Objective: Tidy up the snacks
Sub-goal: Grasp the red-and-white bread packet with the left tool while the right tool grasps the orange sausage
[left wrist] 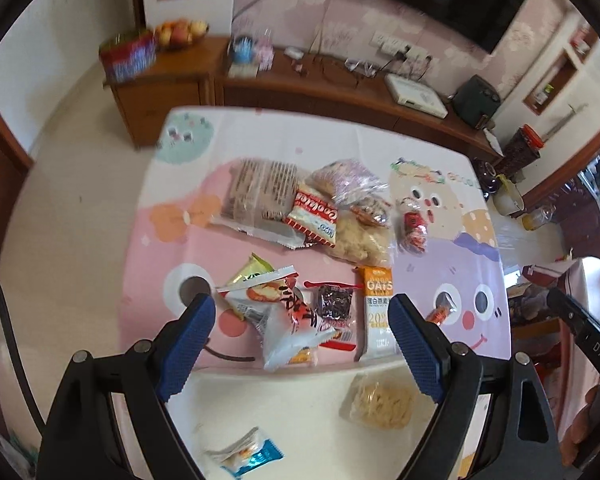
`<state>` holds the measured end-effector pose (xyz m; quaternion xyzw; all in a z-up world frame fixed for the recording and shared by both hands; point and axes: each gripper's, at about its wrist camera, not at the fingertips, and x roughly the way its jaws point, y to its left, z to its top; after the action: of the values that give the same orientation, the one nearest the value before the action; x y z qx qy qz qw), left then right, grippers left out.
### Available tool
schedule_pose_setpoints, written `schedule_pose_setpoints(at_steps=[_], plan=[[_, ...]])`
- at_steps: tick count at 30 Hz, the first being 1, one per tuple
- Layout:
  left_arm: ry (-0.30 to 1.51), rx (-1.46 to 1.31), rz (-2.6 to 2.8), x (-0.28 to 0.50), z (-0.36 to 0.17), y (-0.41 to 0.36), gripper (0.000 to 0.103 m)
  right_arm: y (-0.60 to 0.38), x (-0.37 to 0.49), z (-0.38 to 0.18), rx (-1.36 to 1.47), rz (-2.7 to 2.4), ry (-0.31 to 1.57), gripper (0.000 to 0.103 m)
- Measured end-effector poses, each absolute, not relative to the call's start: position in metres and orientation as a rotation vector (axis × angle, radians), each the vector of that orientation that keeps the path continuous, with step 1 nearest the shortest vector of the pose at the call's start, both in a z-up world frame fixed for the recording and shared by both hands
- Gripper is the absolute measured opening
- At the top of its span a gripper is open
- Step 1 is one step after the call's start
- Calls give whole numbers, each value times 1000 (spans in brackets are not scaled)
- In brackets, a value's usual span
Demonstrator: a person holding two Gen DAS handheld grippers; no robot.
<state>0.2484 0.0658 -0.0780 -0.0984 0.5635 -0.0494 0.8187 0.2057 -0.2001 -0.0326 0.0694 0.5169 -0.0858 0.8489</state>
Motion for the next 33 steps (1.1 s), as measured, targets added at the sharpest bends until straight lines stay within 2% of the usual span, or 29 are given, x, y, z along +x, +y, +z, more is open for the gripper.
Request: schedule_pose_setpoints(at_steps=[8,17,28,30,33], plan=[[1393,-277,-18,283,-151,66,87,-222,246,-103,248,-200,1259,41],[1504,-265,14,291,-195,62,87,-228,261,-182,367,-207,1455,41],[1615,-275,11,294,-230,57,87,-221,265,-222,382,-221,1566,41],[1629,-287,13,292,-234,58,86,-220,264,-225,381,-216,1572,41],[1641,-318,2,291,-240,59,76,-219,263,-232,383,-211,1585,37]])
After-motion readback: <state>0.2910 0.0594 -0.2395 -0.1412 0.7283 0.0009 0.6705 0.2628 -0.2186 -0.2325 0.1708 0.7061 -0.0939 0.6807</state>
